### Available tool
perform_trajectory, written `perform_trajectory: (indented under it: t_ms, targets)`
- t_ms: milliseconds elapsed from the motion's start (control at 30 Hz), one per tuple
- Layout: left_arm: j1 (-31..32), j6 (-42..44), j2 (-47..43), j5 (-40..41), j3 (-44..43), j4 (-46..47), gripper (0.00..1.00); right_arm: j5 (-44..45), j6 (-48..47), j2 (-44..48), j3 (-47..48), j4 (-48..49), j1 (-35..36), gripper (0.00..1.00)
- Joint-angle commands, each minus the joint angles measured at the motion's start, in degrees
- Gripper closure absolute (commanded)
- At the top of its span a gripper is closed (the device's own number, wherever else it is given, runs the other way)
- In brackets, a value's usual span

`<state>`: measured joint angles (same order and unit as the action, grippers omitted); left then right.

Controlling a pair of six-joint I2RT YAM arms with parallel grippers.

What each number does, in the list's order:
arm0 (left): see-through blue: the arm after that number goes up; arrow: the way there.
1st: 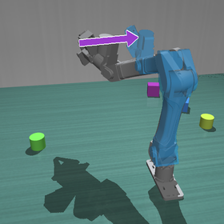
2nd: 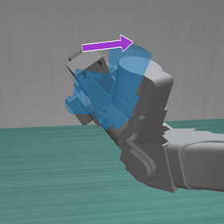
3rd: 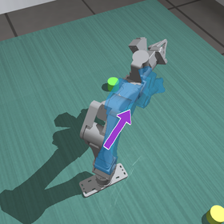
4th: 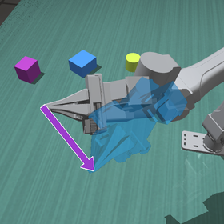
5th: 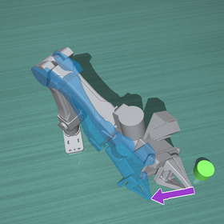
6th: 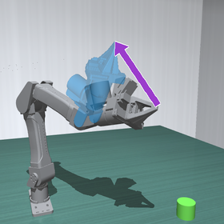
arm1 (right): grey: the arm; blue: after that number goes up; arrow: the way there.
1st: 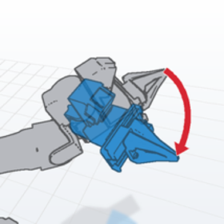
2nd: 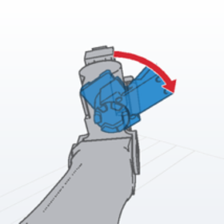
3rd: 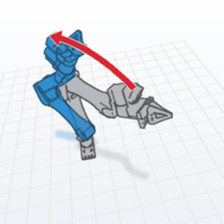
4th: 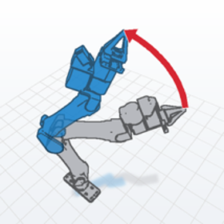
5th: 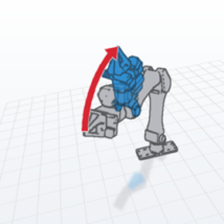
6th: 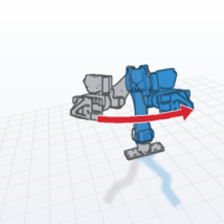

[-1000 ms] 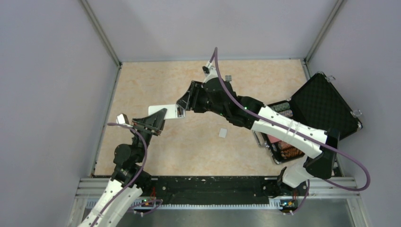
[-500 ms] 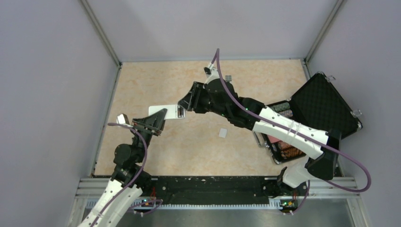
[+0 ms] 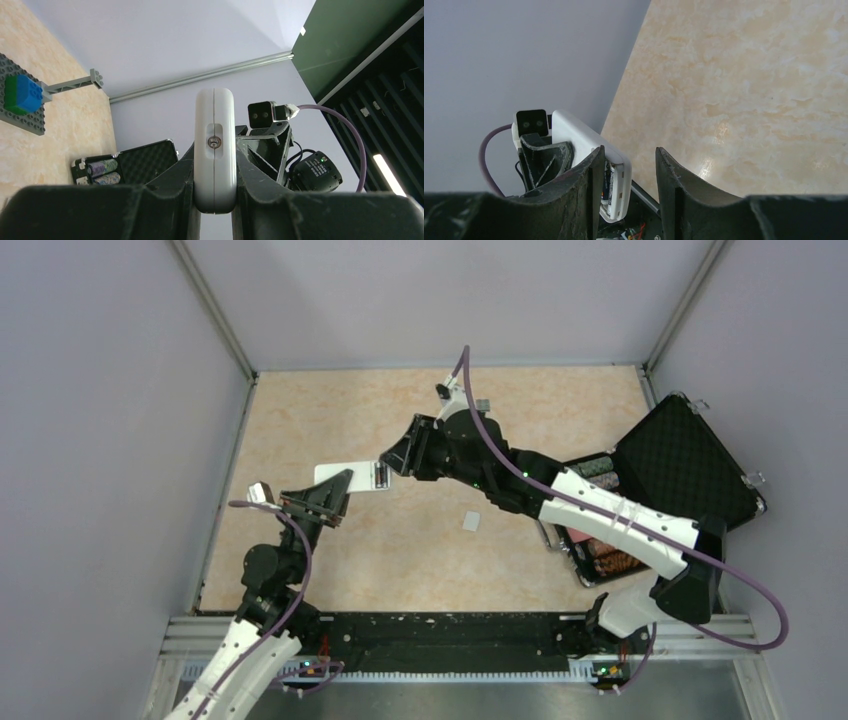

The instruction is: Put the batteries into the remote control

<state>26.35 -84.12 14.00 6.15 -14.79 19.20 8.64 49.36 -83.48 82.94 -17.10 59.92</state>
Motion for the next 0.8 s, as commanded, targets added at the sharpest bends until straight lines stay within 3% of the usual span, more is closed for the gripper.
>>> perform_trajectory:
  t_ms: [0,367,467,600,767]
  targets:
    - [0.0,-1.5,-0.5,2.1,-1.0,6.3,1.00,-3.2,-3.0,0.9,-1.7,0.3,0.1,0.59]
    - [0.0,0.1,-0.4,1.8,-2.5,3.0,1.00,-3.1,-7.4,2.6,-4.6,2.2,0.1,0.59]
    - [0.0,1.7,-0.5,1.0,-3.8,-0.9,1.00,-1.3,-9.3,3.0,-1.8,0.3,0.1,0.50]
    - [0.0,3.0,-0.9,0.4,-5.3,-6.1,1.00,2.1,-12.5,3.8,3.8,-4.1,0.1,0.31]
    - [-0.1,3.8,-0.9,-0.5,-6.2,-9.4,1.00,3.5,-17.9,5.2,7.3,-7.0,-0.1,0.23]
